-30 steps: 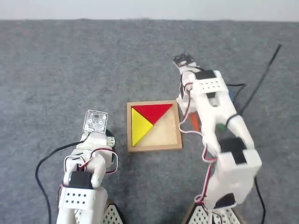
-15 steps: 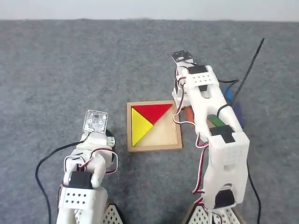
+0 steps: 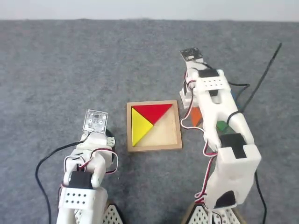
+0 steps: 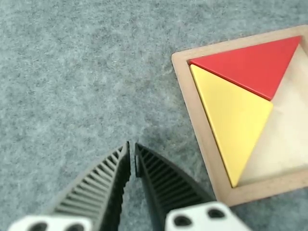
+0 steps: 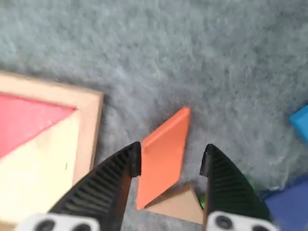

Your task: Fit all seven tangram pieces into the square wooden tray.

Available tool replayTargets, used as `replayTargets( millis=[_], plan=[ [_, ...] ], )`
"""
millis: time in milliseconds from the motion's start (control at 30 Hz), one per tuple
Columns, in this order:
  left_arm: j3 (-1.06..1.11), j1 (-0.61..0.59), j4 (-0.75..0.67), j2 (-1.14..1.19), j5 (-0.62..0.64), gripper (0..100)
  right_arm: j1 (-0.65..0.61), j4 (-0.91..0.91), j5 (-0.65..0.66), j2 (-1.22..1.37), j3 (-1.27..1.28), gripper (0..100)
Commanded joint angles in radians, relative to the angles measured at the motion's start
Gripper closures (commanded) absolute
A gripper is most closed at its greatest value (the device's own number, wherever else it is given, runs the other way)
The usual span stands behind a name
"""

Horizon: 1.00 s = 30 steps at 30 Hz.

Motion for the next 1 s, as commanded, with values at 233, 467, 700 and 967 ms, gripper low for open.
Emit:
replayTargets(
  millis=[233,467,700,967],
  plan=[
    [-0.008,-0.003,0.002,-0.012,0.005,99,0.028,-0.041,0.075,-0.105,0.057,79.0],
    [-0.008,-0.003,0.002,-0.012,0.005,99,-0.025,-0.050,0.193,-0.108,0.138,79.0],
    [-0.008,-0.005,0.002,-0.012,0.005,99,-0.008,-0.094,0.203,-0.068,0.135,79.0],
    [-0.008,-0.005,0.002,-0.012,0.005,99,-0.007,-0.093,0.203,-0.042,0.143,91.4]
  ],
)
